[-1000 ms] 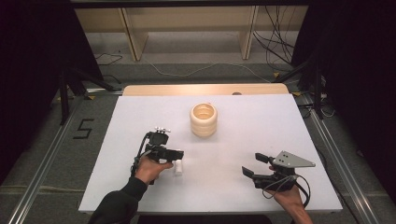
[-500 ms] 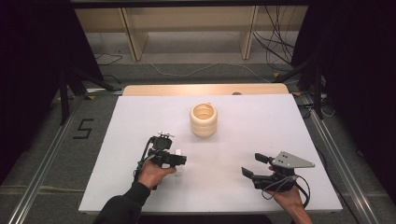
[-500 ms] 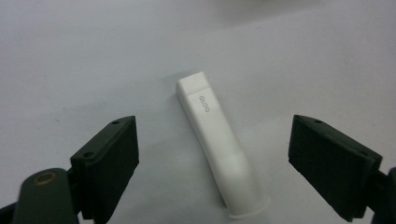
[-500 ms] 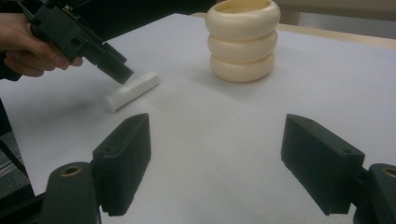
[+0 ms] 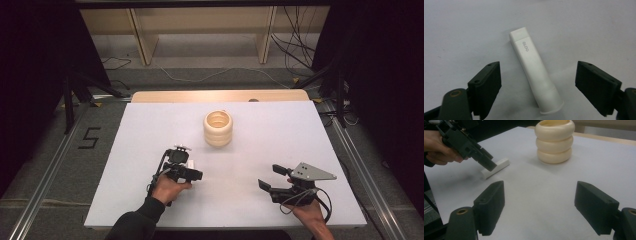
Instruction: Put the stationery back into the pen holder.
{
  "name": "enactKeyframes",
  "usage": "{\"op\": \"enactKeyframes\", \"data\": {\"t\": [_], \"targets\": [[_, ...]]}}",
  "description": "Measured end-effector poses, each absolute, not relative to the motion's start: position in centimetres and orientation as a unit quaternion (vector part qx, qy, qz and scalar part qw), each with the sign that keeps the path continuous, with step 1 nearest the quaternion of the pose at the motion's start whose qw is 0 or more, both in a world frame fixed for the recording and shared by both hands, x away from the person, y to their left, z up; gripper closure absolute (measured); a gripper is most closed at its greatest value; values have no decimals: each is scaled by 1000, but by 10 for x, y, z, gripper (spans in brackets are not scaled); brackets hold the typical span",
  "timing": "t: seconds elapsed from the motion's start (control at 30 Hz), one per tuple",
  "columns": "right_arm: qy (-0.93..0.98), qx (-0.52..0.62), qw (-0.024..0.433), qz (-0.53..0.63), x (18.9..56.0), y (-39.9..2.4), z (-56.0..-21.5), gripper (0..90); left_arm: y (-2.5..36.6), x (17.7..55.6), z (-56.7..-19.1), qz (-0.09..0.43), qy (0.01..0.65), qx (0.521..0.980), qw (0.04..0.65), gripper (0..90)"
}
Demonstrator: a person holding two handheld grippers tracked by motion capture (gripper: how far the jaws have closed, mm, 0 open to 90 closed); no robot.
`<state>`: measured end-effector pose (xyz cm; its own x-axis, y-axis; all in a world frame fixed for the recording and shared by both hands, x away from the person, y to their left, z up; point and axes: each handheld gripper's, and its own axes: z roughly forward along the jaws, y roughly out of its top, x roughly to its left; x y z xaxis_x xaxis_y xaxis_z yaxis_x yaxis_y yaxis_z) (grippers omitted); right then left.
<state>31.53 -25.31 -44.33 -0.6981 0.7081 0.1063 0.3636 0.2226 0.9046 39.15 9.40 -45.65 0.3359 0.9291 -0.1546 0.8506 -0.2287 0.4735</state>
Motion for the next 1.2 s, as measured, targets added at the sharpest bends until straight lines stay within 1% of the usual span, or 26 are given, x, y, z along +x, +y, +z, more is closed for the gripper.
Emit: {"op": "enactKeyframes", "data": {"t": [0.63, 0.9, 1.1, 1.13, 1.2], "targets": [[765, 350, 166, 514, 315, -252, -444, 249, 92, 395, -467, 73, 564, 789, 234, 367], [765, 351, 165, 514, 315, -253, -444, 250, 92, 396, -470, 78, 553, 797, 230, 452], [765, 352, 165, 514, 315, -253, -444, 250, 91, 395, -470, 88, 537, 807, 230, 532], [765, 352, 166, 514, 315, -253, -444, 250, 92, 395, -470, 88, 536, 807, 231, 554], [764, 353, 165, 514, 315, -253, -444, 250, 92, 396, -469, 85, 532, 809, 234, 641]]}}
